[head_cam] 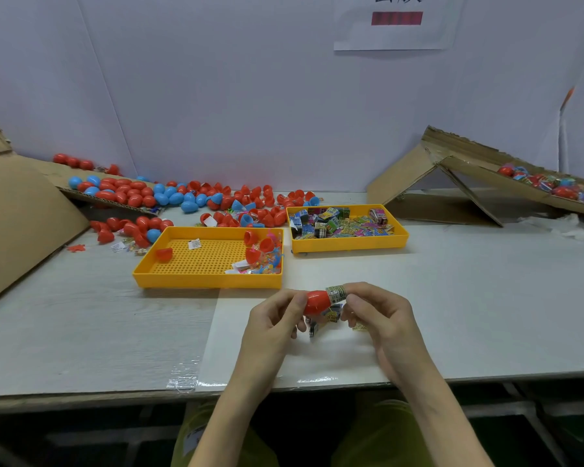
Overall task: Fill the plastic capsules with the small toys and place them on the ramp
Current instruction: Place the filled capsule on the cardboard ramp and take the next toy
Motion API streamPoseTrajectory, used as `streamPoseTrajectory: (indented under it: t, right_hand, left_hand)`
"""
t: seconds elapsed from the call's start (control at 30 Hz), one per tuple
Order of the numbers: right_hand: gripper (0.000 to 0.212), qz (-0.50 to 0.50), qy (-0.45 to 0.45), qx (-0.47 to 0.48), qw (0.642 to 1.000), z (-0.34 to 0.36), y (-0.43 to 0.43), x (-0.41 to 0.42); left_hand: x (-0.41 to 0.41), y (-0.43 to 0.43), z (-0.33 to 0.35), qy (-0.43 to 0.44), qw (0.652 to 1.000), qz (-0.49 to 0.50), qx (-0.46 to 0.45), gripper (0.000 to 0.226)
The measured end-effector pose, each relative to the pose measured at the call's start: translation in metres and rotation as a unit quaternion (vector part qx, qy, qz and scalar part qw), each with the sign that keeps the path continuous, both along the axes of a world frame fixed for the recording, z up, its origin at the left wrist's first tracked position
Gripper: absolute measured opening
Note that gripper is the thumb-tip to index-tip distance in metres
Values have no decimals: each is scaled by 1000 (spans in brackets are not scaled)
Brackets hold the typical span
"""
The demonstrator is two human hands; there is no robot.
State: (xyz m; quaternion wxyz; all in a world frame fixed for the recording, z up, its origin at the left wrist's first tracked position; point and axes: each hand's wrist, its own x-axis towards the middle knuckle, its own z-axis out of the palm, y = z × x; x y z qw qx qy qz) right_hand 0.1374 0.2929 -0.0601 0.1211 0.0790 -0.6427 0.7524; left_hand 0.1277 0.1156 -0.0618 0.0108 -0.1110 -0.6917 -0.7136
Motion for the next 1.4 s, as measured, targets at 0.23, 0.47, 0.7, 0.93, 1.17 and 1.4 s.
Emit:
streamPoseTrajectory:
  t: [0.23,0.47,0.7,0.93,1.17,1.4]
  right_hand:
    - [13,-1,17,5,1000,4,-2,2]
    - [31,-28,14,21,999,3,-4,4]
    - [14,-26,14,30,999,4,-5,5]
    - [7,20,24,34,999,2,-2,2]
    - [8,45,9,15,999,2,-1,0]
    - [10,51,9,11,999,1,-1,-1]
  left_hand:
    - [2,-1,2,10,1000,8,1,28]
    - [5,-1,6,26,1000,4,5,23]
    - [8,0,6,32,999,-5,-6,30]
    - [7,0,4,36,999,3,-13,28]
    - [7,1,4,44,999,13,-17,28]
    - [7,4,3,57,998,25,-19,29]
